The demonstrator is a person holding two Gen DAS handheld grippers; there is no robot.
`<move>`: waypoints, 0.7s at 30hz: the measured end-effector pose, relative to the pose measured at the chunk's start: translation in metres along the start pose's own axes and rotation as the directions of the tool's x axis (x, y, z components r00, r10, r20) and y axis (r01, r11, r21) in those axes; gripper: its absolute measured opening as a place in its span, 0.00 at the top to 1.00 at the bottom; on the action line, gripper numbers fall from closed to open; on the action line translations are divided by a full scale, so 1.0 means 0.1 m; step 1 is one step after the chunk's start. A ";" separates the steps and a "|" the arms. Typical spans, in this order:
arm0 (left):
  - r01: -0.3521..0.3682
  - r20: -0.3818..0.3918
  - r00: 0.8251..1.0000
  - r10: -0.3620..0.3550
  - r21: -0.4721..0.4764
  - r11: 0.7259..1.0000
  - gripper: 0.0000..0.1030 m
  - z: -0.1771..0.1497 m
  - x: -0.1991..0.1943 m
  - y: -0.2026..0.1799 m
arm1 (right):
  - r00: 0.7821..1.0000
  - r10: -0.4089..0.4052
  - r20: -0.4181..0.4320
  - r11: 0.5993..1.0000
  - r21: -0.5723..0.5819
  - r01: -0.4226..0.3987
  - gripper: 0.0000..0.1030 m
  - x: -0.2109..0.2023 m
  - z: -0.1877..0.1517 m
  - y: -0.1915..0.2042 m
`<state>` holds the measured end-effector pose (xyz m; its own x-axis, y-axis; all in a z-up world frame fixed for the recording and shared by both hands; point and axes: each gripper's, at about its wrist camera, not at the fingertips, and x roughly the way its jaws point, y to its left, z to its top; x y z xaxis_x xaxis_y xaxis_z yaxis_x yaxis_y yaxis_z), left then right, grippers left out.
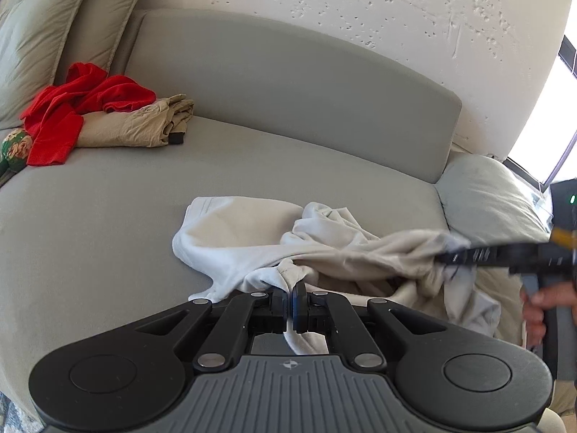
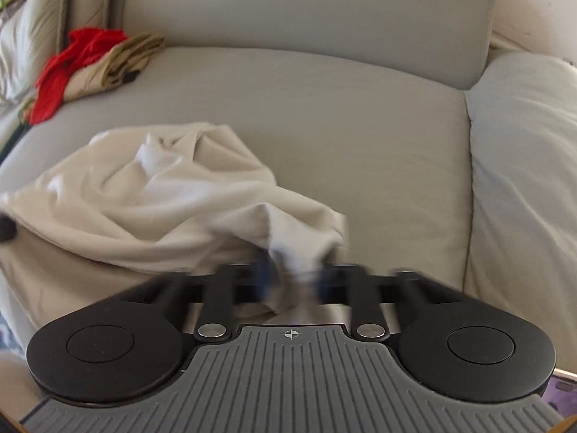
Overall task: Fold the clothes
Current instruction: 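Grasp the T-shirt hem with the left gripper while the right gripper grasps another hem corner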
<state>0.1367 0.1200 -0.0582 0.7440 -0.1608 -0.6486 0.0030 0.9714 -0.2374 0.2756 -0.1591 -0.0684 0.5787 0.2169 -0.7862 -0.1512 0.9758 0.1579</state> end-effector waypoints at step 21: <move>0.027 -0.068 0.997 -0.043 -0.228 0.973 0.98 -0.05 0.14 0.21 | 0.990 0.142 0.000 0.702 0.705 -0.101 0.66 -0.71 -1.36 -1.39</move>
<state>0.1441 0.1379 -0.0756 0.6962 -0.2143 -0.6851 -0.1296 0.9012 -0.4137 0.1469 -0.3143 -0.1154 0.5512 0.3533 -0.7559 0.4011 0.6822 0.6113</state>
